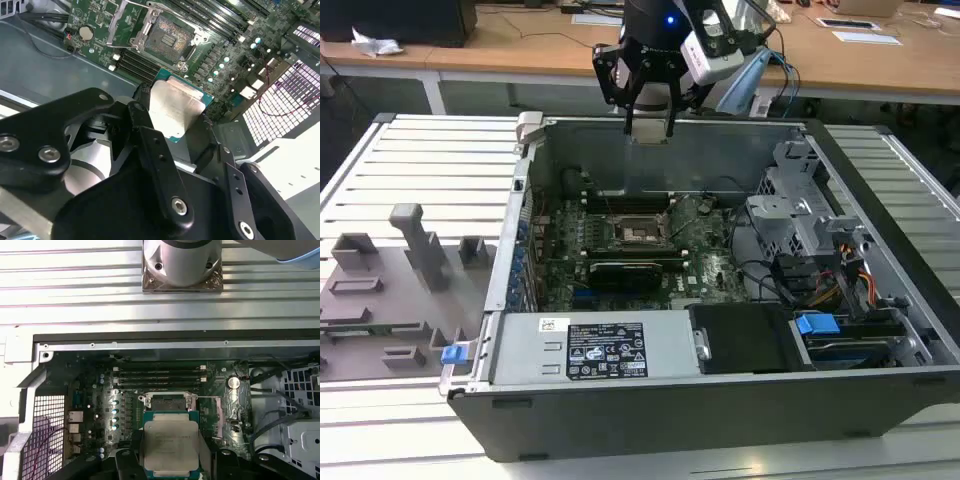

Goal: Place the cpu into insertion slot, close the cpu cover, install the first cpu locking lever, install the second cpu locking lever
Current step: 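Place the cpu into insertion slot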

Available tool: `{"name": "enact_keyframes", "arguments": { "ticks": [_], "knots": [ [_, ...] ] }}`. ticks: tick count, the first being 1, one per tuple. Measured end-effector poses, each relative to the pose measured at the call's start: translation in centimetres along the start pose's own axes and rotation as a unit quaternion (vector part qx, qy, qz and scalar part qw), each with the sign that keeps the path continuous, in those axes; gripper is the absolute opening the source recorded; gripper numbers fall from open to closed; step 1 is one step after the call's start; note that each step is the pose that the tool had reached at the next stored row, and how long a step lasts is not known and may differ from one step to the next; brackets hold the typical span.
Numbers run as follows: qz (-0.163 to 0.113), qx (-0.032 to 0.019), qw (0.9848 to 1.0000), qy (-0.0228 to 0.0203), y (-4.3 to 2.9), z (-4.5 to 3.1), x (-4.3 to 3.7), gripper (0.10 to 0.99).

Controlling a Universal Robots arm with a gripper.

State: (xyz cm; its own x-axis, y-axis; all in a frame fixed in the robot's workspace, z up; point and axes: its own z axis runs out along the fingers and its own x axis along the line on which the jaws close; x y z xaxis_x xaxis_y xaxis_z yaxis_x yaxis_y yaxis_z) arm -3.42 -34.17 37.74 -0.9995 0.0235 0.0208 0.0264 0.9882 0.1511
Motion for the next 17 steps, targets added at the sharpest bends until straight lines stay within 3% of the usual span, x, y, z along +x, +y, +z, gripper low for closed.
{"name": "enact_keyframes", "arguments": {
  "ticks": [17],
  "knots": [
    [0.025, -0.0015, 0.9997, -0.0038, -0.20, -0.01, -0.01, 0.529]
  ]
}}
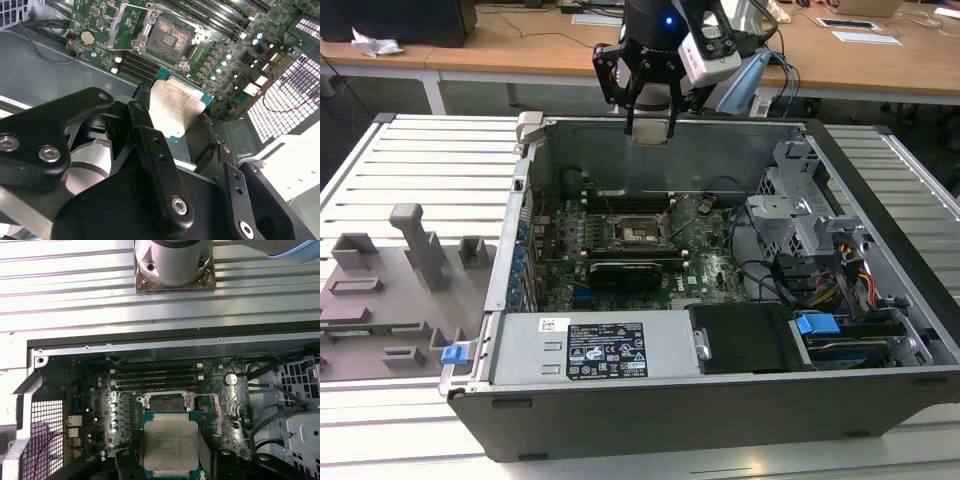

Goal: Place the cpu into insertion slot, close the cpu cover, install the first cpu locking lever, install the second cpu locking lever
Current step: 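Place the cpu into insertion slot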

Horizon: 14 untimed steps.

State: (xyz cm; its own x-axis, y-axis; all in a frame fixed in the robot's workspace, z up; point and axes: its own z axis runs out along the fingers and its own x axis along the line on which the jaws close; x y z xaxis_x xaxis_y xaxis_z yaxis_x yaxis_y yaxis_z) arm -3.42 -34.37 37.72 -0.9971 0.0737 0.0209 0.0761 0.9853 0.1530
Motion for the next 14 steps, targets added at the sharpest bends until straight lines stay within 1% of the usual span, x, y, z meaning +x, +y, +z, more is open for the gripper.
{"name": "enact_keyframes", "arguments": {
  "ticks": [14],
  "knots": [
    [0.021, -0.0004, 0.9998, -0.0033, 0.00, 0.00, 0.00, 0.529]
  ]
}}
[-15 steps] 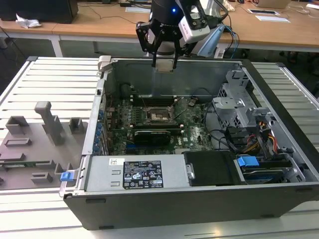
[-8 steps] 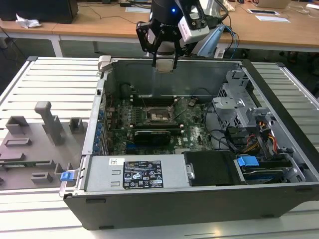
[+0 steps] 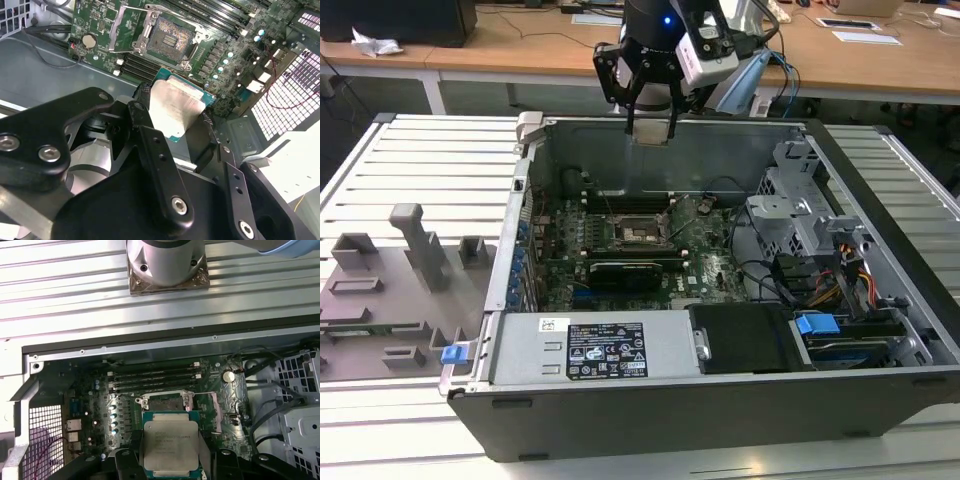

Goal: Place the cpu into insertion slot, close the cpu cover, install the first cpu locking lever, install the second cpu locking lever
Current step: 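Place the cpu into insertion slot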

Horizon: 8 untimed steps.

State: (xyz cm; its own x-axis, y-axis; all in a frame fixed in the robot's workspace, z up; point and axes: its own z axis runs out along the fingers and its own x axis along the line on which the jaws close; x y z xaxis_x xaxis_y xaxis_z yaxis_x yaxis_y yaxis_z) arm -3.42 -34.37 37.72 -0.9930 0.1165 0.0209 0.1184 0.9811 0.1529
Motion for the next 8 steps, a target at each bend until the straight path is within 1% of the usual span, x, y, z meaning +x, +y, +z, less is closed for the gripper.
{"name": "enact_keyframes", "arguments": {
  "ticks": [8],
  "knots": [
    [0.010, -0.0002, 0.9999, -0.0016, 0.00, 0.00, 0.00, 0.529]
  ]
}}
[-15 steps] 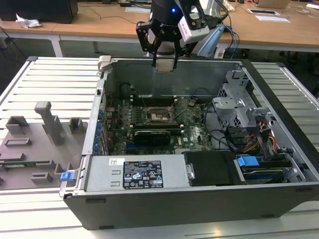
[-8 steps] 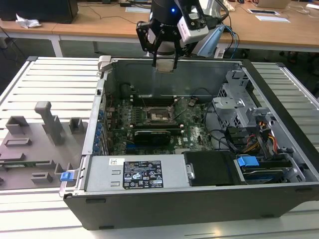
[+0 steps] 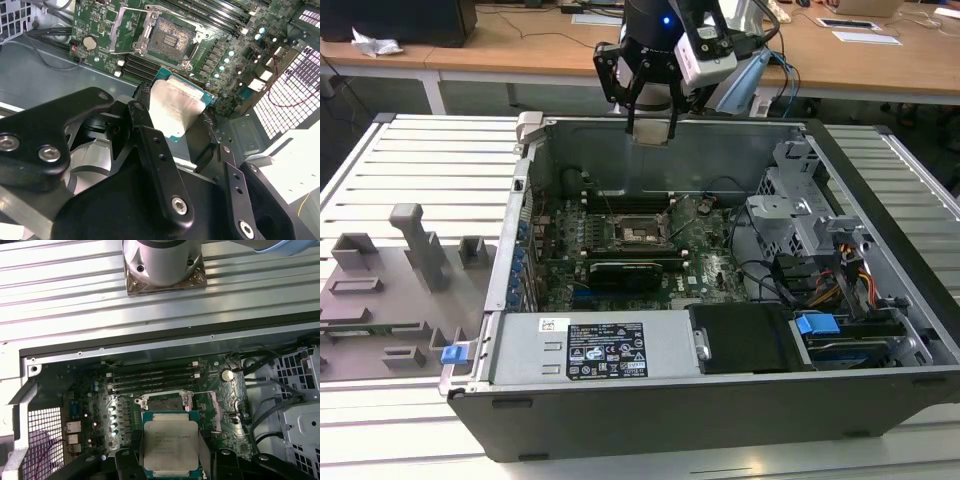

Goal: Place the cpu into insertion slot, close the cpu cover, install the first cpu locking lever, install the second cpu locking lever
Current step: 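Place the cpu into insertion slot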

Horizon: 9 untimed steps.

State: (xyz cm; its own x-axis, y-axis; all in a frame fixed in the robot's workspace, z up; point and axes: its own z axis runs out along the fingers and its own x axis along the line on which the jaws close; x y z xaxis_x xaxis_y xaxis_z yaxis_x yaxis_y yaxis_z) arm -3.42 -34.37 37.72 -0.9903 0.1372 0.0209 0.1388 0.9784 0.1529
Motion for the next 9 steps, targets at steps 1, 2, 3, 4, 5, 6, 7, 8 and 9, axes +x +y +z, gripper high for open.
{"name": "enact_keyframes", "arguments": {
  "ticks": [1, 2, 3, 4, 5, 6, 7, 8, 9],
  "knots": [
    [0.001, -0.0001, 1.0000, -0.0002, 0.00, 0.00, 0.00, 0.529],
    [0.002, 0.0000, 1.0000, -0.0003, 0.00, 0.00, 0.00, 0.529],
    [0.003, -0.0001, 1.0000, -0.0004, 0.00, 0.00, 0.00, 0.529],
    [0.004, -0.0001, 1.0000, -0.0006, 0.00, 0.00, 0.00, 0.529],
    [0.005, -0.0001, 1.0000, -0.0007, 0.00, 0.00, 0.00, 0.529],
    [0.006, -0.0001, 1.0000, -0.0009, 0.00, 0.00, 0.00, 0.529],
    [0.007, -0.0001, 1.0000, -0.0010, 0.00, 0.00, 0.00, 0.529],
    [0.008, -0.0002, 1.0000, -0.0013, 0.00, 0.00, 0.00, 0.529],
    [0.009, -0.0002, 1.0000, -0.0014, 0.00, 0.01, 0.00, 0.529]
  ]
}}
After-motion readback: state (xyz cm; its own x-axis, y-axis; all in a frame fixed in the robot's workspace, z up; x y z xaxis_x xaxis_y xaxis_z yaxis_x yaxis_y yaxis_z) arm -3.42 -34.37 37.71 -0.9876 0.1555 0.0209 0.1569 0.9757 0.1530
